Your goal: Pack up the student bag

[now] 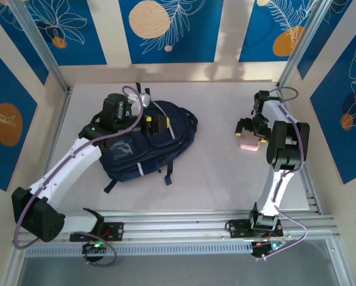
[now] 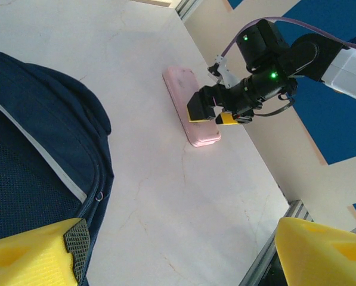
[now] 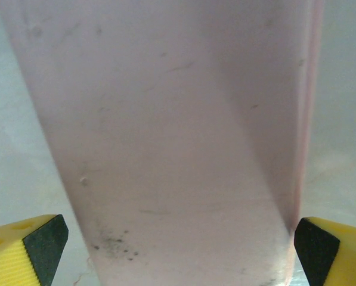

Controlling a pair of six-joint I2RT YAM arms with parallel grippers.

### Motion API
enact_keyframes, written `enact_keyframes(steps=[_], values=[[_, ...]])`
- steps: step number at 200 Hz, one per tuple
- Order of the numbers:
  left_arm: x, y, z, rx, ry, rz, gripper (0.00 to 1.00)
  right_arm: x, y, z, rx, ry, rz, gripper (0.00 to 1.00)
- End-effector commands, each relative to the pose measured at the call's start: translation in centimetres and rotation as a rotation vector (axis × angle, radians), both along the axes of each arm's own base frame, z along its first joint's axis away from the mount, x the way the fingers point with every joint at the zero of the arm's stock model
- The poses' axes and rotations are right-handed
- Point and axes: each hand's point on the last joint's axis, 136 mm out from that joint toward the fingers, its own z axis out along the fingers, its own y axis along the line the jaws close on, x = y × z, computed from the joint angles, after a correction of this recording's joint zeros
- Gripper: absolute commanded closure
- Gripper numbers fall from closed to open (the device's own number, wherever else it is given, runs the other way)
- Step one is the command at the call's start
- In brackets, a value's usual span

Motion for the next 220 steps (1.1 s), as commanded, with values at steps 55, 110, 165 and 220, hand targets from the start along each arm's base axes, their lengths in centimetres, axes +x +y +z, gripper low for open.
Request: enact_keyframes(steps=[55,110,165,220], values=[[-0.3,-0.6,0.3,-0.026,-0.009,-0.031,0.19,-1.7,2.2,-1.6,0.006,0.102,0.047,0.0],[-0.3,-0.6,0.2,-0.024,-0.008,-0.029,0.19,-3.0,0.9,-4.4,-0.11,0.248,0.005,0.0],[-0.1,-0.6,0.0,-0.022,-0.003,-0.027,0.19,-2.3,1.7,-3.8,-0.086,0.188,-0.009,0.07],[0.5,-0.7,-1.1,-0.019,0.046,-0.004,0.15,-0.5,2.9,0.7,-0.044,0.027,-0.042,0.16]])
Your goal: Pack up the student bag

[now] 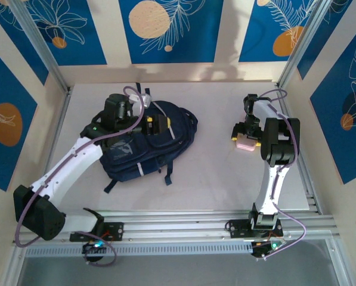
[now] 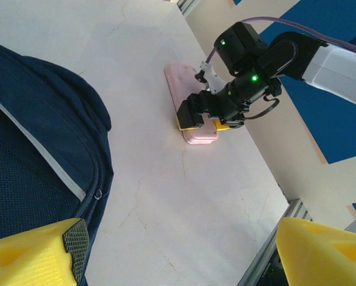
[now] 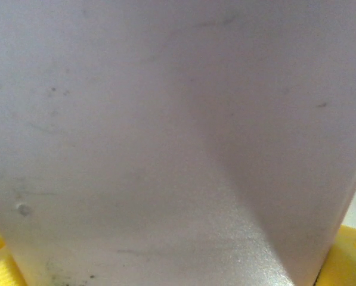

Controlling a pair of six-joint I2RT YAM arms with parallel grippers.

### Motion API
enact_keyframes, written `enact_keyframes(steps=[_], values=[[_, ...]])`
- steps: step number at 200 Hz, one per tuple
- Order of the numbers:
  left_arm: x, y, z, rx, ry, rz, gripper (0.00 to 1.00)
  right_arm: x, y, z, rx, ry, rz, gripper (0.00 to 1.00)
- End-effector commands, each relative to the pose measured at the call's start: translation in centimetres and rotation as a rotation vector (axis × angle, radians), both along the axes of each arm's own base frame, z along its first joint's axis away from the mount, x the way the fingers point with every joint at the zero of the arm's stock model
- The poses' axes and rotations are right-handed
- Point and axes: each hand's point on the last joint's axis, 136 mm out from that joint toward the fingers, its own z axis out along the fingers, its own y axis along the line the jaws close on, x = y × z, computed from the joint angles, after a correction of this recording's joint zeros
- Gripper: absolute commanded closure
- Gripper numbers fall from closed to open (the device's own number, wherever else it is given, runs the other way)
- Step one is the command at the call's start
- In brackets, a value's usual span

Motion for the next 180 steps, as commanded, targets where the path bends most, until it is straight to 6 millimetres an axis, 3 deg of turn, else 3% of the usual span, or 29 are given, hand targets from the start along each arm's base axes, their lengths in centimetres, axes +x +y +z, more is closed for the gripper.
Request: enact_keyframes(steps=[1,5,8,39,70,129,148,180], values=[[0.3,-0.5,-0.4,-0.019,0.021,-0.004,0.14,0.6,1.6,3.2,0.038,-0.093,-0.016,0.16],[0.5,-0.4,-0.6,-0.015,0.033,0.007,0.02,0.7,1.9,3.7,0.041,-0.111,-0.015,0.16],[0.6,-0.3,-0.8,-0.011,0.041,0.018,0.0,0.8,2.1,4.1,0.044,-0.123,-0.014,0.16],[1.7,0.0,-2.2,0.015,0.119,0.083,0.0,1.0,6.2,8.0,0.09,-0.244,0.044,0.16],[3.1,-0.3,-3.0,0.004,0.196,0.11,0.0,-0.5,11.6,10.2,0.122,-0.318,0.173,0.16],[6.6,-4.4,-4.4,-0.046,0.313,-0.004,0.0,-6.0,20.7,12.1,0.278,-0.395,0.421,0.16],[7.4,-6.5,-4.8,-0.111,0.373,-0.072,0.0,-7.8,22.6,12.8,0.332,-0.421,0.491,0.16],[8.2,-8.4,-6.2,-0.167,0.453,-0.116,0.02,-9.6,24.2,13.3,0.371,-0.43,0.55,0.16]])
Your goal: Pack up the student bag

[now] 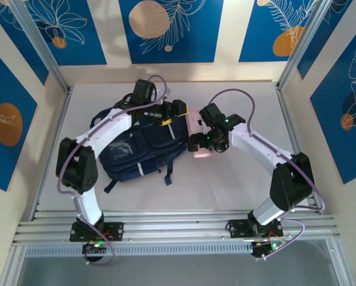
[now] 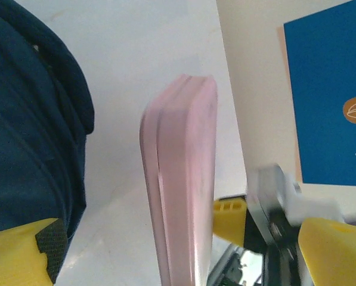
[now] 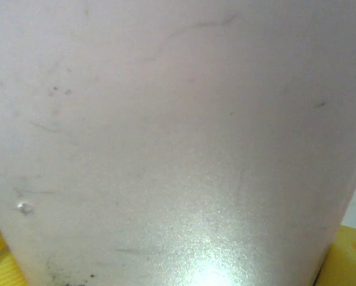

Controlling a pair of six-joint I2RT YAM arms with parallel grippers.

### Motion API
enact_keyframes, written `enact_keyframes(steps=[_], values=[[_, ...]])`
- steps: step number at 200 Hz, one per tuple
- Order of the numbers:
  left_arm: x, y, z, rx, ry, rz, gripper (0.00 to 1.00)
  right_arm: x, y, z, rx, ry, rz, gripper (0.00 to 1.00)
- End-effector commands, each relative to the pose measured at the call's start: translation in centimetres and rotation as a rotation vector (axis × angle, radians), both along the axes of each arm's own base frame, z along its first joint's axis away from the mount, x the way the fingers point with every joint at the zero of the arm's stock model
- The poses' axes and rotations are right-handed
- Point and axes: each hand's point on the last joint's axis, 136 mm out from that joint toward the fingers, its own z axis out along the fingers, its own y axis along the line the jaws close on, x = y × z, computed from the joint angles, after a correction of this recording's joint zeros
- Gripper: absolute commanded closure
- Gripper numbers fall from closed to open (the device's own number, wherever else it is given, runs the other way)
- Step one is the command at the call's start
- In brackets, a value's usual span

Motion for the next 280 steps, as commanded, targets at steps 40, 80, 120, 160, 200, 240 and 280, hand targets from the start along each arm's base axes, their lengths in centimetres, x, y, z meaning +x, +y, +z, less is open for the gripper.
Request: enact_keyframes(steps=[40,80,120,160,200,240,280], values=[[-0.1,-2.9,0.1,-0.15,0.078,-0.072,0.14,-0.8,3.0,3.2,0.144,-0.067,0.066,0.17],[0.1,-3.5,0.3,-0.235,0.109,-0.066,0.42,-0.7,3.5,3.9,0.176,-0.077,0.074,0.17],[0.0,-4.0,0.0,-0.271,0.141,-0.069,0.59,-0.5,3.5,4.1,0.167,-0.077,0.068,0.17],[0.0,-4.0,0.5,-0.283,0.138,-0.069,0.65,-0.1,3.0,4.4,0.141,-0.088,0.051,0.12],[0.4,-3.7,0.8,-0.29,0.14,-0.057,0.7,0.3,2.0,5.2,0.109,-0.115,0.0,0.04],[1.2,-2.7,1.1,-0.292,0.135,-0.026,0.73,-0.1,0.6,7.7,0.176,-0.148,-0.076,0.0],[2.1,-1.7,1.9,-0.316,0.128,0.025,0.73,-0.8,-1.1,10.3,0.355,-0.149,-0.22,0.0]])
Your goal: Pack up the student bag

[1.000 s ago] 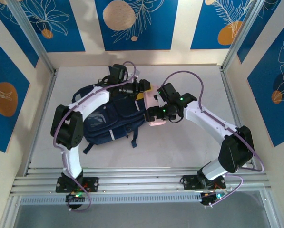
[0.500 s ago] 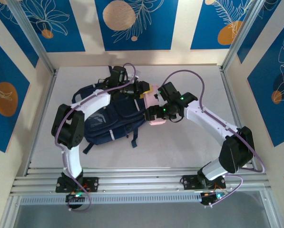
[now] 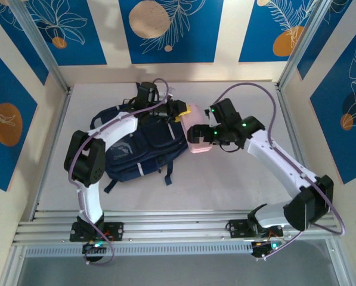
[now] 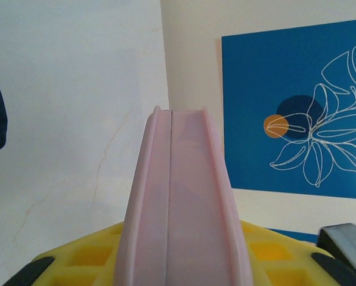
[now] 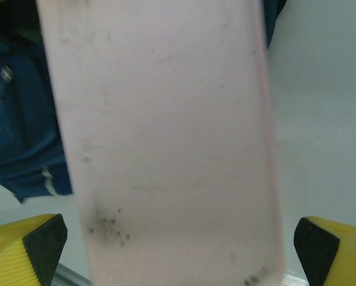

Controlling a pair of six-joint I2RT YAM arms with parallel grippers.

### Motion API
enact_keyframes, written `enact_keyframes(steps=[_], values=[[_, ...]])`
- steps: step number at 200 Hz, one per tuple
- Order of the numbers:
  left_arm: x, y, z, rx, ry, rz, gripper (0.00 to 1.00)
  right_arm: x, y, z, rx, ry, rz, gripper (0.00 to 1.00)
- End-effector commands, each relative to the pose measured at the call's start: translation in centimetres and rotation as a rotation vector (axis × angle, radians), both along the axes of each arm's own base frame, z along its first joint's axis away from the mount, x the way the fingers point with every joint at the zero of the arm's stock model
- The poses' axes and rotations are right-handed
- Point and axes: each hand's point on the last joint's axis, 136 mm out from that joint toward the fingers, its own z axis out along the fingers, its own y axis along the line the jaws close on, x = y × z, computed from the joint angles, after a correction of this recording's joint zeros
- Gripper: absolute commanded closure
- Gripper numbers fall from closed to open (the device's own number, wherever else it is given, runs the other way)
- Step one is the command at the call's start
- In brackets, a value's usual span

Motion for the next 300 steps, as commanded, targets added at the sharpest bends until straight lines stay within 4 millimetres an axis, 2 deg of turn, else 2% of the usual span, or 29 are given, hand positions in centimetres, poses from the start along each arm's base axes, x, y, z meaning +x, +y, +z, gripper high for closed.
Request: enact_keyframes(steps=[1,34,48,75,115,144,165,205,235,258,300], values=[[0.7,0.9,1.4,-0.042,-0.015,0.028,0.73,-0.6,-0.9,1.9,0.158,0.018,-0.102,0.0],[1.5,1.6,2.1,-0.079,0.006,0.104,0.73,-0.6,-3.4,2.0,0.387,0.095,-0.352,0.06],[1.7,1.7,2.7,-0.103,0.016,0.139,0.73,-0.6,-3.8,1.8,0.502,0.122,-0.426,0.08],[1.9,2.3,3.6,-0.138,0.03,0.203,0.73,-0.9,-3.3,1.2,0.678,0.183,-0.509,0.07],[1.4,2.6,4.6,-0.186,0.056,0.277,0.73,0.0,-1.3,1.8,0.96,0.217,-0.497,0.05],[0.7,1.9,5.7,-0.206,0.051,0.286,0.74,0.7,0.0,2.3,1.032,0.208,-0.473,0.09],[0.0,1.4,5.6,-0.208,0.055,0.292,0.77,1.5,0.4,2.7,1.079,0.193,-0.486,0.12],[-0.5,0.8,5.6,-0.215,0.067,0.297,0.77,2.6,0.9,5.2,1.15,0.133,-0.455,0.2],[-0.7,0.6,5.7,-0.215,0.07,0.3,0.77,2.7,0.6,6.2,1.15,0.088,-0.464,0.32],[-0.8,0.7,5.7,-0.214,0.074,0.305,0.77,2.7,-0.1,6.7,1.15,0.055,-0.477,0.46],[-0.6,0.7,5.3,-0.207,0.084,0.316,0.76,2.6,-1.0,6.8,1.147,0.027,-0.499,0.62]])
